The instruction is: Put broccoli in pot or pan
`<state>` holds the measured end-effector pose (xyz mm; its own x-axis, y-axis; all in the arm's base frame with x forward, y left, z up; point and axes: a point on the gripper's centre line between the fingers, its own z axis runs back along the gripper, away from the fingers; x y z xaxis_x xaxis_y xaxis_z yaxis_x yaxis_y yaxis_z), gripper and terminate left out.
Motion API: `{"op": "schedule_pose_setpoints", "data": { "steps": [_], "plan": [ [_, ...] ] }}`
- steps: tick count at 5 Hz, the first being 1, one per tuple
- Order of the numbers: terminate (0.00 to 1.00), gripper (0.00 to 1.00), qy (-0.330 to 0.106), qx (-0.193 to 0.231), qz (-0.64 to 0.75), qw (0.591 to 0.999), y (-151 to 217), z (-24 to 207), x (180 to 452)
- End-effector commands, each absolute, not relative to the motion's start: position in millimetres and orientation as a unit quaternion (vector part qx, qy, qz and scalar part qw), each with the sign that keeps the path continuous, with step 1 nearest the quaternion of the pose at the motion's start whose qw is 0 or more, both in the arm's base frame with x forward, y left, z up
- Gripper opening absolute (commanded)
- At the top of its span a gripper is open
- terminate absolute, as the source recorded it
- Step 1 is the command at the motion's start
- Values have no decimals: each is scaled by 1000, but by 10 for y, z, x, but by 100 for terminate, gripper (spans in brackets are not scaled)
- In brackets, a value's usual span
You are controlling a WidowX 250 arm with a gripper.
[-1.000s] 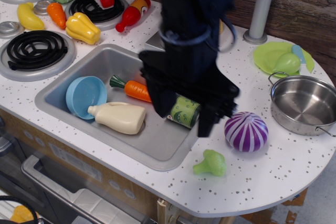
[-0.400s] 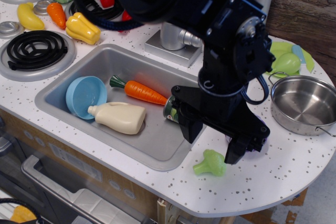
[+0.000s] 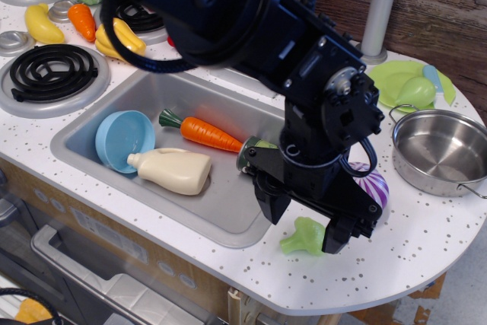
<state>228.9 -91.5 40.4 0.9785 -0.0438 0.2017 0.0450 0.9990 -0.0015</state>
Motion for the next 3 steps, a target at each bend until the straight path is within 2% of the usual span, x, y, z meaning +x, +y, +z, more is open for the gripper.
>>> {"op": "schedule_pose_setpoints", "data": {
  "steps": [1, 2, 3],
  "plan": [
    [0, 100, -119, -10, -20, 993, -869, 322, 2378],
    [0, 100, -138, -22, -13, 990, -848, 226, 2436],
    [0, 100, -140, -31, -6, 990, -843, 186, 2457]
  ]
}}
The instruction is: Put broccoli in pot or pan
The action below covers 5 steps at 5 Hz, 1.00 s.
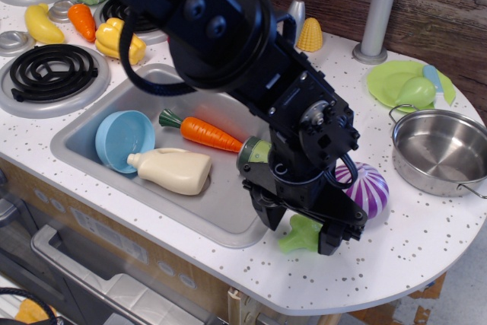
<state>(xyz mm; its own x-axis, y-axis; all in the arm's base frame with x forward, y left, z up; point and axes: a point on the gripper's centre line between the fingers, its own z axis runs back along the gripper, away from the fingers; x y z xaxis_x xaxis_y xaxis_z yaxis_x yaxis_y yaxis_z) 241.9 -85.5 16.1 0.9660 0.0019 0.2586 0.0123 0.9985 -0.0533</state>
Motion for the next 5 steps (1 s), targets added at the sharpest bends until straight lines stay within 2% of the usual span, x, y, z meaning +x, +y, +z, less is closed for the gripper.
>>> {"op": "schedule_pose_setpoints", "data": {
  "steps": [1, 2, 3, 4, 5],
  "plan": [
    [0, 100, -143, -51, -10, 988, -830, 152, 2466],
    [0, 100, -148, -77, 2, 986, -814, 93, 2484],
    [0, 0, -146, -68, 6, 987, -820, 109, 2483],
    [0, 0, -130, -32, 4, 991, -839, 332, 2468],
    [0, 0, -97, -9, 21, 995, -1048, 823, 2590]
  ]
}}
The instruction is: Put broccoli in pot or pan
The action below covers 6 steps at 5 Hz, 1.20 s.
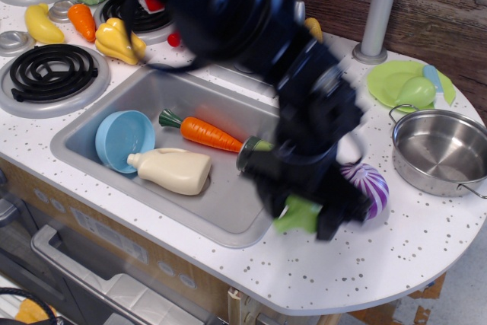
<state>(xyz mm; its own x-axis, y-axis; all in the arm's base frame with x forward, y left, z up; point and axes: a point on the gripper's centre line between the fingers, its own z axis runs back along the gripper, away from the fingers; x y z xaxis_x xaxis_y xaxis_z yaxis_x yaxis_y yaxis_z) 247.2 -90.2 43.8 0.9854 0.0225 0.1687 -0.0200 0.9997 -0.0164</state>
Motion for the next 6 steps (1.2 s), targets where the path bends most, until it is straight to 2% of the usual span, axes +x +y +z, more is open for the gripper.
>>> {"op": "schedule_pose_setpoints", "data": {
  "steps": [1, 2, 3, 5, 6],
  "plan": [
    [0, 0, -104, -27, -2, 994, -1254, 1133, 3017],
    [0, 0, -138, -50, -22, 989, -1302, 947, 3404],
    [0, 0, -159, -67, -35, 984, -1371, 870, 3773],
    [0, 0, -181, -78, -48, 979, -1433, 745, 3971],
    [0, 100, -181, -78, -48, 979, -1433, 745, 3971]
  ]
}}
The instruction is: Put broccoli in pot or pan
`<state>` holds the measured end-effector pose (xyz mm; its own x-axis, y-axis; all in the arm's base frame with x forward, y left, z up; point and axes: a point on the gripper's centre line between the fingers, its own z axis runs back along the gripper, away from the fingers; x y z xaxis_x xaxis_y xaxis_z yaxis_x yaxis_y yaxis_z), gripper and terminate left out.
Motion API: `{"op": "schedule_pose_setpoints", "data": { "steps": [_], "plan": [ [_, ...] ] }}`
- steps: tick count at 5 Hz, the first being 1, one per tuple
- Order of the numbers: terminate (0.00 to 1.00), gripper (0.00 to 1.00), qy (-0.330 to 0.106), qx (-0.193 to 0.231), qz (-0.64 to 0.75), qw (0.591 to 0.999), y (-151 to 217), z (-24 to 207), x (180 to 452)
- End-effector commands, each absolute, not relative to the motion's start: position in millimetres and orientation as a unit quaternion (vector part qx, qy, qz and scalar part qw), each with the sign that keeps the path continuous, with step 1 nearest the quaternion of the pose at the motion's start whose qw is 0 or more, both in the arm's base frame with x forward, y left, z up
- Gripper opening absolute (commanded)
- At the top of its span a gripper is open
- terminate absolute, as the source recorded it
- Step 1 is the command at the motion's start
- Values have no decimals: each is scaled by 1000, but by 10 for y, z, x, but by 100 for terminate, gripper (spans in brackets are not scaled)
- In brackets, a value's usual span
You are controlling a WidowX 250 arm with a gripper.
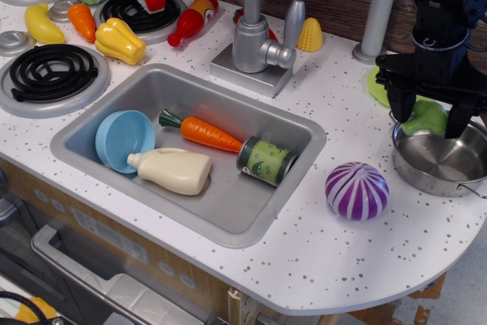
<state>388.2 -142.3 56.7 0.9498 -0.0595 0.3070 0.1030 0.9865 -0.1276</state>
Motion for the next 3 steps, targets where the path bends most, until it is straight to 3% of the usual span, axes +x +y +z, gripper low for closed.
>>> {"op": "schedule_pose_setpoints", "data": {
  "steps": [1, 2, 3],
  "plan": [
    [0, 100, -181, -78, -48, 979, -1433, 745, 3971],
    [0, 100, -181, -78, -48, 979, -1433, 745, 3971],
    [100, 100, -181, -78, -48, 979, -1433, 745, 3971]
  ]
}}
